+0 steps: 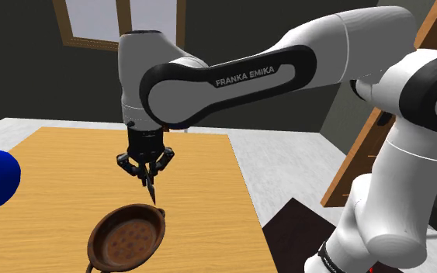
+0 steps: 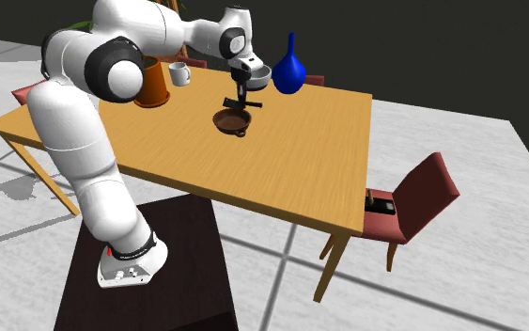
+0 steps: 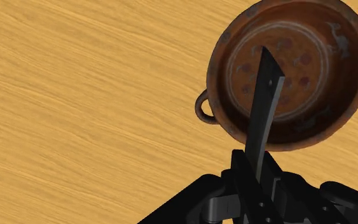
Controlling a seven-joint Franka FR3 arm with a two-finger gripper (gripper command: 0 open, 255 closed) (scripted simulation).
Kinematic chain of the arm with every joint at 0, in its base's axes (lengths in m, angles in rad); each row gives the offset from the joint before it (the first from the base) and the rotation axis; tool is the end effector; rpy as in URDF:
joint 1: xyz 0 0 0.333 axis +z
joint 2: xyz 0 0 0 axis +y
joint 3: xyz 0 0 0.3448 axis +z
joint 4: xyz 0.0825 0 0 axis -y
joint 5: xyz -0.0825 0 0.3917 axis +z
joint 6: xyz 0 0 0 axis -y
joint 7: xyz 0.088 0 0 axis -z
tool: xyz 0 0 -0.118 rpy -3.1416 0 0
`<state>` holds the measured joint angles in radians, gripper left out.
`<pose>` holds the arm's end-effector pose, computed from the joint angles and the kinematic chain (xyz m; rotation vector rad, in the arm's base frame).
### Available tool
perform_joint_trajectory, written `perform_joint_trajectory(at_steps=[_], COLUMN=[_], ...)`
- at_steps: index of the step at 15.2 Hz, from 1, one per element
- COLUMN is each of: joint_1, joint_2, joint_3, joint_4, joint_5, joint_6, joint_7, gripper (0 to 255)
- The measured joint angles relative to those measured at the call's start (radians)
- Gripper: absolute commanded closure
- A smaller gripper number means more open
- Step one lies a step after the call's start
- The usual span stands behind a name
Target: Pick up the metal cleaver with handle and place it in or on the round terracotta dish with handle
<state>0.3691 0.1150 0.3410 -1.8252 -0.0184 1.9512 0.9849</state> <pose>0.4643 0.3878 0.4884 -3.0858 0.4200 0.0065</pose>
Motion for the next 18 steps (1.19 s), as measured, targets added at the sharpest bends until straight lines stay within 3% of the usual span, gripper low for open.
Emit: perform_joint_trajectory(at_steps=[6, 18], joint_1=[0.077, 0.089], joint_2=[0.085, 0.138], joint_3=[0.045, 0.043], joint_4=[0.106, 0.013], joint_5=[-0.041, -0.067], joint_6=[-0.027, 0.115], joint_7=[0.131, 0.158], gripper=[255, 255])
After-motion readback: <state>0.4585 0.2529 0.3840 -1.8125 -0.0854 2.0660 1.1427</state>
